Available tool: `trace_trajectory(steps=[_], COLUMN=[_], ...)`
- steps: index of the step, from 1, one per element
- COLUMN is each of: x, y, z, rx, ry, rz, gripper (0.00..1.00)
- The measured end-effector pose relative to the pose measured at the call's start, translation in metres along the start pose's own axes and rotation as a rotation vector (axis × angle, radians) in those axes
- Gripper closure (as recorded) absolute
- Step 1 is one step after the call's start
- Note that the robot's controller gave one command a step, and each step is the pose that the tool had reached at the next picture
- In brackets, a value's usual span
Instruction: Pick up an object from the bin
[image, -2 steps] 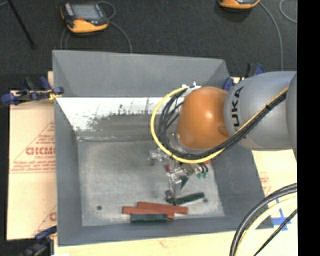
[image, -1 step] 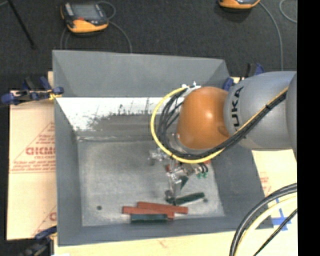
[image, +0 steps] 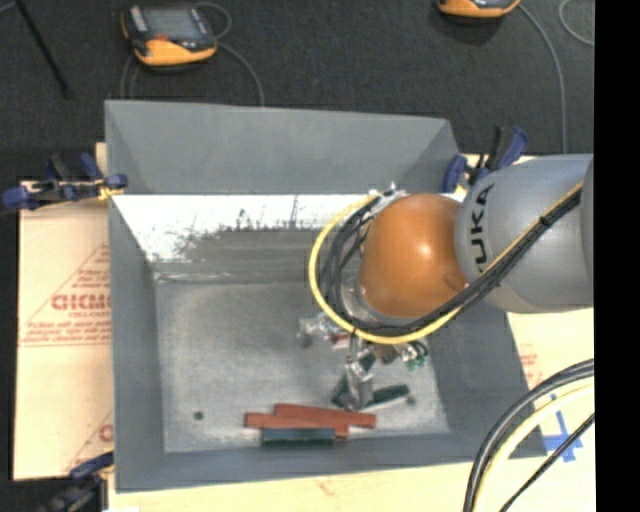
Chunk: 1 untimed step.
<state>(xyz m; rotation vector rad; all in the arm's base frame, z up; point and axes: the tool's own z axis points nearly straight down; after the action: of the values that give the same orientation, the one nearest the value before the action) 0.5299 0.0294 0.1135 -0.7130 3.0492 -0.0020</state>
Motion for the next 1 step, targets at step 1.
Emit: trace_trajectory(steps=[1], x=[0.0256], y=[-0.0051], z=[0.0138], rx=[-0.004], ry=[0.009], rz=[-0.227], gripper=[0.0])
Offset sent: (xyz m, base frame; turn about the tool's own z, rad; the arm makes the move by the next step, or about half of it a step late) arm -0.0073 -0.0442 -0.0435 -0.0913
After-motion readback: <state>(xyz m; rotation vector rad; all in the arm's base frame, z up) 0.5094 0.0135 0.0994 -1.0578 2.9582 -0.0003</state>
